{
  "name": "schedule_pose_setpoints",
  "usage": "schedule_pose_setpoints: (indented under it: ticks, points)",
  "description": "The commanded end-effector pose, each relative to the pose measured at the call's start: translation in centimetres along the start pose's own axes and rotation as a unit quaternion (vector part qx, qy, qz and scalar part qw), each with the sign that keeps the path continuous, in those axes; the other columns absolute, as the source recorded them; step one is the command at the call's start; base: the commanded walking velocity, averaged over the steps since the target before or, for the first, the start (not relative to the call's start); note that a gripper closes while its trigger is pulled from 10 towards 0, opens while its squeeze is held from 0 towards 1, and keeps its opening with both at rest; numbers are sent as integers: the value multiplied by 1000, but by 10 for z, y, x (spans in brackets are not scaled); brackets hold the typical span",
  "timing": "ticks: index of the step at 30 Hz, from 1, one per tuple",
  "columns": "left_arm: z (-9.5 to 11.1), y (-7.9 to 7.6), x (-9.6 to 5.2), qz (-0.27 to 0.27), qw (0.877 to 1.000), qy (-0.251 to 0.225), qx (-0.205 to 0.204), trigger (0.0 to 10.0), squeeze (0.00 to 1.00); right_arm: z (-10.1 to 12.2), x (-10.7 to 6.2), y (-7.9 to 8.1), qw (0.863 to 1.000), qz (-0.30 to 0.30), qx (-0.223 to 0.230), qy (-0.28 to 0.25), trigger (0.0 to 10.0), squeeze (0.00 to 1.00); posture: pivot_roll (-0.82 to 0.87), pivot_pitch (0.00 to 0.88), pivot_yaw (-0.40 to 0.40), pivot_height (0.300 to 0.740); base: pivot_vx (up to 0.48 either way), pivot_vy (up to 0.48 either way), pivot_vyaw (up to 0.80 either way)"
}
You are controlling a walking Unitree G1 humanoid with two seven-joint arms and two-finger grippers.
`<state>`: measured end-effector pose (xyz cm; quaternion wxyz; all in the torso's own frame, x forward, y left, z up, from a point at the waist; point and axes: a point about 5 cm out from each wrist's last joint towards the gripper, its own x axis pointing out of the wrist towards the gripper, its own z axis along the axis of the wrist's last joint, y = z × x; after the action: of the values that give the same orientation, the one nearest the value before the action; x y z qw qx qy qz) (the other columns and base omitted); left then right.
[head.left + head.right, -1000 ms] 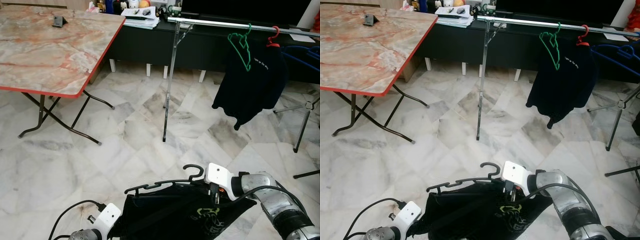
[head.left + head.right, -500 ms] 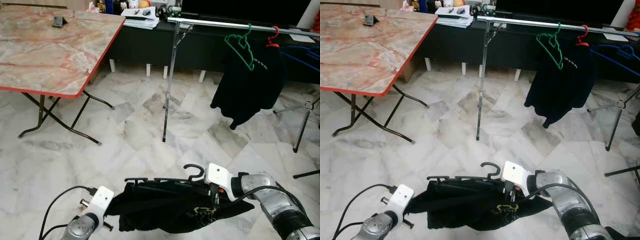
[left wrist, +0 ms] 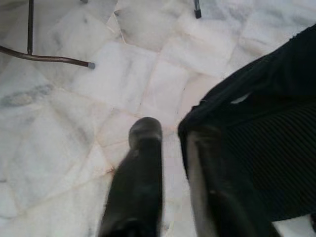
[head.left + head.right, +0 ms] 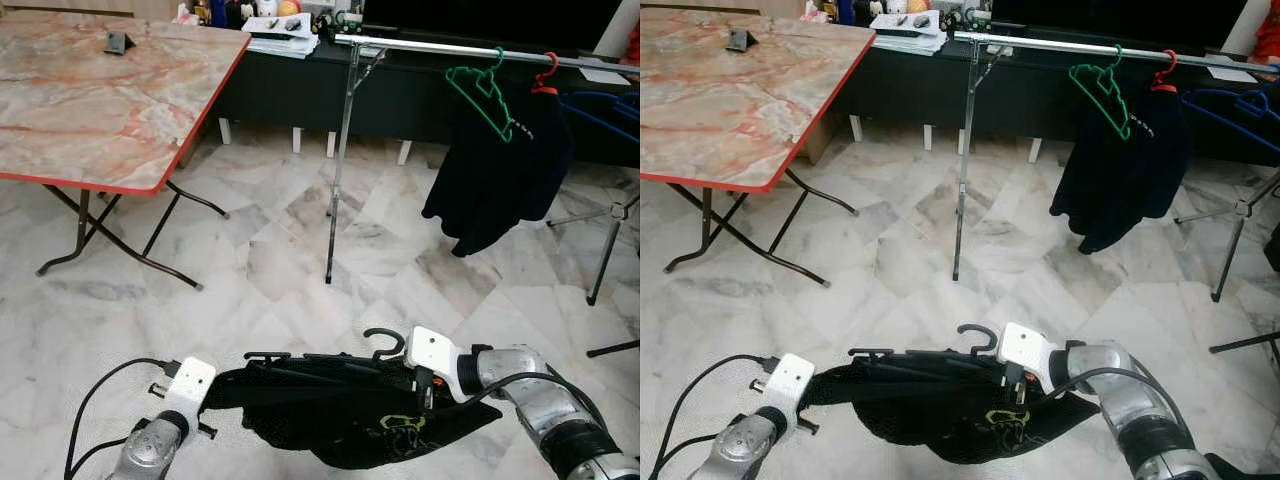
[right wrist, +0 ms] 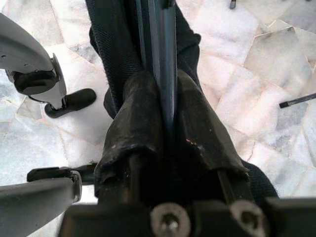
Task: Hang hanger
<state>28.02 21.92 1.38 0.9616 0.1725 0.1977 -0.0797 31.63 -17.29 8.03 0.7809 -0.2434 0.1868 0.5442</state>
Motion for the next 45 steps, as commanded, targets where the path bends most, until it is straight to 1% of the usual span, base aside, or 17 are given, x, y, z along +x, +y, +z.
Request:
schedule_pose_setpoints:
  ticks: [1, 4, 8, 11, 18, 19, 22, 24, 25, 26, 28, 29, 30, 32, 37, 41, 45]
  points:
    - [-13, 6, -6, 8, 1000, 25, -6, 10000, 1000, -5, -8, -2, 1000, -4, 0, 15, 10000, 0, 96, 164, -83, 740, 0, 0, 0]
    - [-12, 3, -6, -6, 1000, 17, -8, 10000, 1000, -8, -7, -1, 1000, -4, -3, 24, 10000, 0, 96, 164, -83, 740, 0, 0, 0]
    - [-9, -11, -8, -73, 997, -1, -25, 10000, 1000, -10, -8, -1, 999, -5, -6, 34, 10000, 0, 96, 165, -85, 740, 0, 0, 0]
    - [-5, -17, -12, -131, 989, -19, -66, 10000, 1000, -10, -7, -1, 999, -5, -6, 32, 10000, 0, 96, 165, -85, 740, 0, 0, 0]
    - [-4, -20, -23, -217, 971, -22, -101, 10000, 1000, -10, -6, 1, 999, 0, -8, 33, 10000, 0, 98, 166, -86, 740, 0, 0, 0]
    - [-4, -19, -23, -215, 971, -22, -99, 10000, 1000, -10, -6, 1, 999, 0, -8, 33, 10000, 0, 98, 166, -86, 740, 0, 0, 0]
    - [0, -1, -18, -137, 987, -34, -70, 10000, 1000, -10, -5, 1, 999, 3, -9, 34, 10000, 0, 98, 166, -86, 740, 0, 0, 0]
    - [8, 16, -13, -58, 995, -52, -68, 10000, 1000, -11, -5, 2, 999, 9, -12, 40, 10000, 0, 98, 166, -89, 740, 0, 0, 0]
    - [19, 32, -11, 14, 994, -81, -78, 10000, 1000, -13, -4, 3, 998, 11, -20, 57, 10000, 0, 97, 165, -90, 740, 0, 0, 0]
    - [24, 41, -11, 44, 991, -88, -86, 10000, 0, -16, -5, 3, 997, 13, -27, 70, 10000, 0, 97, 165, -90, 740, 0, 0, 0]
    - [24, 41, -11, 41, 992, -87, -85, 10000, 0, -16, -5, 3, 997, 13, -31, 74, 10000, 0, 96, 165, -90, 740, 0, 0, 0]
    - [25, 35, -11, 11, 994, -81, -70, 10000, 0, -16, -5, 2, 997, 10, -30, 71, 10000, 0, 97, 165, -90, 740, 0, 0, 0]
    - [25, 35, -11, 11, 994, -81, -70, 10000, 0, -16, -5, 2, 997, 10, -30, 71, 10000, 0, 97, 165, -90, 740, 0, 0, 0]
    - [20, 20, -11, -49, 996, -58, -41, 10000, 0, -11, -5, -1, 998, 8, -27, 59, 10000, 0, 98, 165, -89, 740, 0, 0, 0]
    - [9, 2, -12, -98, 994, -34, -43, 10000, 0, -9, -6, -2, 998, 5, -33, 58, 10000, 0, 94, 166, -87, 740, 0, 0, 0]
    - [-8, -16, -16, -155, 988, 8, 3, 10000, 0, -7, -5, -3, 998, 5, -39, 55, 10000, 0, 95, 163, -88, 740, 0, 0, 0]
    - [-9, -19, -17, -158, 987, 2, 8, 10000, 0, -4, -4, -4, 998, 6, -44, 50, 10000, 0, 91, 155, -84, 740, 0, 0, 0]
